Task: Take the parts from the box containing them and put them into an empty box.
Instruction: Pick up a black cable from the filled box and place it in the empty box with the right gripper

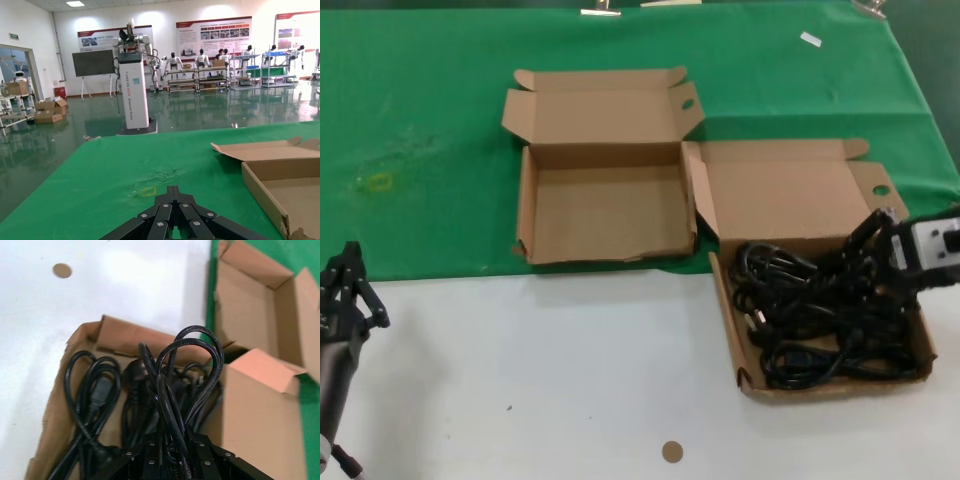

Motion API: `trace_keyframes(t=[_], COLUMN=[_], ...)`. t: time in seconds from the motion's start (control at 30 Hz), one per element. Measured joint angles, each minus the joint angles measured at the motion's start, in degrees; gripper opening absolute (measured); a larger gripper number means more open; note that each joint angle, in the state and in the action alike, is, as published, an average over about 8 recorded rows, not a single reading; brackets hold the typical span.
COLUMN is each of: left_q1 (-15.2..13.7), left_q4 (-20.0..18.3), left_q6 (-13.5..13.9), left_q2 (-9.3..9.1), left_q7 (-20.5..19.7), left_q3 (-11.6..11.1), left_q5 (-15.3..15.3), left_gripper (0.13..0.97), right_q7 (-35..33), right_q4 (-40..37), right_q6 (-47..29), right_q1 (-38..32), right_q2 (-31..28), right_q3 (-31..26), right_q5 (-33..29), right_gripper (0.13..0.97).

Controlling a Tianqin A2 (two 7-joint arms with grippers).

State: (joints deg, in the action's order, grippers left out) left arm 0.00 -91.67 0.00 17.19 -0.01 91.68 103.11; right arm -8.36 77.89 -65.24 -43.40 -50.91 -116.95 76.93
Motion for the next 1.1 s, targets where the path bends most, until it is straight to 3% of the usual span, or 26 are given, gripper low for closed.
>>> trace_keyframes(t=[0.5,0.8,1.1], left_q1=[0.00,0.00,0.00], left_q4=[0.00,0.00,0.00], left_q6=[0.00,0.00,0.00], left_q2=[0.00,0.00,0.00], left_q7=[0.00,0.00,0.00], left_q3=[0.00,0.00,0.00], left_q5=[0.00,0.00,0.00], left_gripper=[0.144,0.144,0.144], right_q7=[3.94,5.00,3.81], right_q4=[1.94,-1.17,-9.71], right_q6=[-2.32,-1.10,2.27], right_q1=[-7.71,-12.04,-16.29], right_q2=[3.26,10.89,20.42], right_q3=[0.50,-2.15,-5.82], right_q5=[-0.49,-2.06,-4.96], right_gripper=[0.228,0.227,0.226])
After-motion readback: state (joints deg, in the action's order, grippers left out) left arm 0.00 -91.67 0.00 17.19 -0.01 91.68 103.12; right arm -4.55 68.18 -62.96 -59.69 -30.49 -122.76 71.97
